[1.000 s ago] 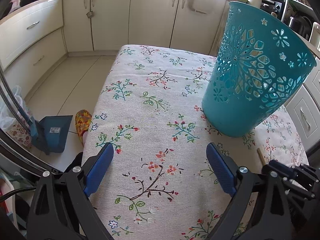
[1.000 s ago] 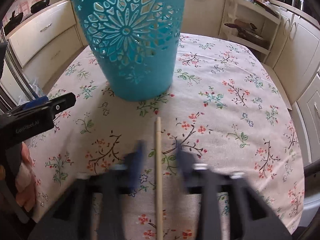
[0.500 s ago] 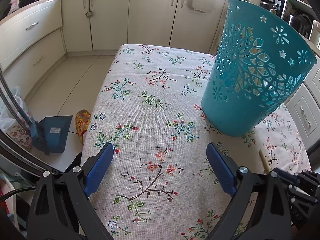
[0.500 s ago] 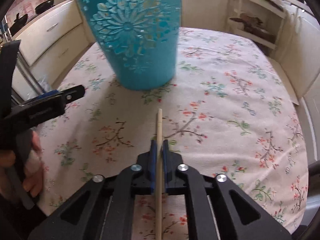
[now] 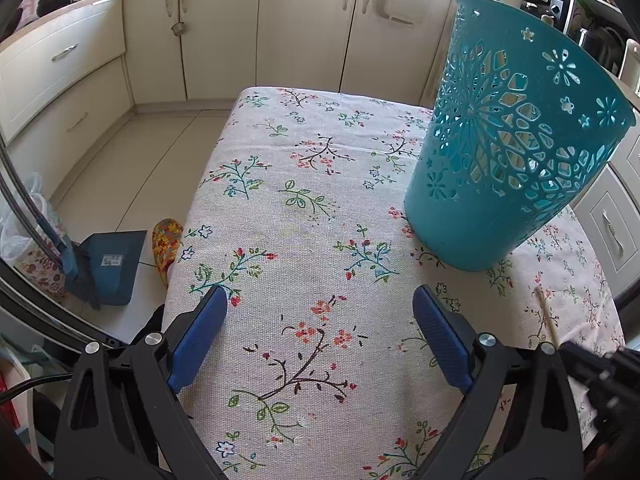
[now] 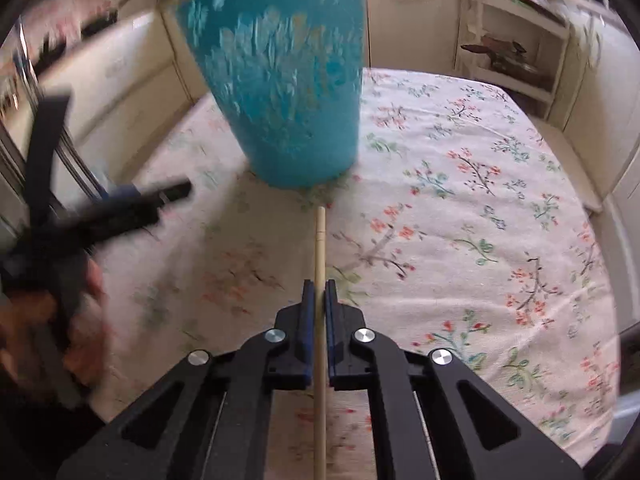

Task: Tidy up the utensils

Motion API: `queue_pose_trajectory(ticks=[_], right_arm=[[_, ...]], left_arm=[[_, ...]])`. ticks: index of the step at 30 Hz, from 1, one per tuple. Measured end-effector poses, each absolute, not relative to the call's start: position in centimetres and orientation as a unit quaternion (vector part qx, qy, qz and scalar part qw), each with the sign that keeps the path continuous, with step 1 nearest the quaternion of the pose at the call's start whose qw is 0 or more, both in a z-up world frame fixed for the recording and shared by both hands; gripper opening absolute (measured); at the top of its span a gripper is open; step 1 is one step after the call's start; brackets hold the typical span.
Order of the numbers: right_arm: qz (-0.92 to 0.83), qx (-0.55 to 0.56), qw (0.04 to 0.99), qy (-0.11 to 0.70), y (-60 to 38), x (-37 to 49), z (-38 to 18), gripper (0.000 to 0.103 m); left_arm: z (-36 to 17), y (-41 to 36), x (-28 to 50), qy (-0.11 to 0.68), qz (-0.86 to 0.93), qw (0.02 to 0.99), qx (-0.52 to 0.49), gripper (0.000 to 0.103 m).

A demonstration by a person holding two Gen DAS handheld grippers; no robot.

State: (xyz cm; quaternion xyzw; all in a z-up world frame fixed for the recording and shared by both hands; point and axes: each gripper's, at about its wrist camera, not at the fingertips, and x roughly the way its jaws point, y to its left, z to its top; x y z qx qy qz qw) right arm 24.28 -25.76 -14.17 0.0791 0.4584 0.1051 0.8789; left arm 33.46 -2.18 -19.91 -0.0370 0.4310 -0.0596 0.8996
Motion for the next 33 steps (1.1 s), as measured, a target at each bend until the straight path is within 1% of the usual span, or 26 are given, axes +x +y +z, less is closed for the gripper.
queue_pose_trajectory(ticks=[3,7,8,9,10,11,14,16,17,18,19,21,27,30,31,32,33], right_arm=[[0.085,0.144,0.877,0.451,-27.1,25.1,-13.9,0.006],[0.078,0.113,0.872,0.47,-26.1,26.5,-14.7,0.007],[0.077,0.104,0.872,0.473,-25.9,26.6,-14.8,0.013],[0.072,0.091,0.873,0.473,-25.6,27.0,-14.9,0.031],[0.066,0.081,0.877,0.468,-25.4,26.9,-14.8,0.039],[0.06,0.067,0.882,0.463,-25.1,27.1,-14.9,0.044],[0.056,0.048,0.879,0.471,-24.7,28.4,-15.6,0.044],[0.058,0.038,0.878,0.474,-24.5,28.8,-16.1,0.04],[0.064,0.033,0.88,0.47,-24.3,28.7,-16.1,0.026],[0.08,0.032,0.877,0.472,-24.0,28.6,-16.0,0.007],[0.078,0.021,0.878,0.472,-23.7,28.4,-15.8,0.003],[0.085,0.016,0.88,0.467,-23.6,27.7,-15.2,0.003],[0.082,0.061,0.889,0.447,-25.8,26.3,-12.7,0.002],[0.082,0.073,0.884,0.455,-26.3,26.9,-12.3,0.003],[0.083,0.073,0.877,0.467,-26.2,27.6,-12.7,0.005],[0.082,0.066,0.875,0.473,-25.9,27.8,-12.9,0.029],[0.08,0.057,0.877,0.47,-25.4,27.9,-13.1,0.048]], left_arm=[[-19.9,-2.2,33.4,0.431,-0.061,0.9,-0.036,0.09],[-19.9,-2.2,33.4,0.431,-0.062,0.9,-0.039,0.09],[-19.9,-2.2,33.4,0.43,-0.063,0.9,-0.039,0.09],[-19.9,-2.2,33.4,0.43,-0.063,0.9,-0.039,0.09],[-19.9,-2.2,33.4,0.43,-0.063,0.9,-0.039,0.09],[-19.9,-2.2,33.4,0.43,-0.064,0.9,-0.038,0.09],[-19.9,-2.2,33.5,0.43,-0.065,0.9,-0.038,0.09],[-19.9,-2.2,33.4,0.431,-0.065,0.899,-0.039,0.09],[-19.8,-2.2,33.4,0.431,-0.065,0.899,-0.04,0.09],[-19.9,-2.2,33.4,0.43,-0.065,0.899,-0.04,0.09],[-19.8,-2.2,33.4,0.43,-0.065,0.899,-0.039,0.09],[-19.9,-2.2,33.4,0.43,-0.065,0.899,-0.039,0.09],[-19.9,-2.2,33.5,0.43,-0.067,0.899,-0.039,0.09],[-19.9,-2.3,33.5,0.431,-0.067,0.899,-0.037,0.09],[-19.9,-2.3,33.5,0.431,-0.067,0.899,-0.036,0.09],[-19.9,-2.4,33.5,0.432,-0.066,0.899,-0.035,0.09],[-19.9,-2.4,33.5,0.432,-0.066,0.899,-0.034,0.09]])
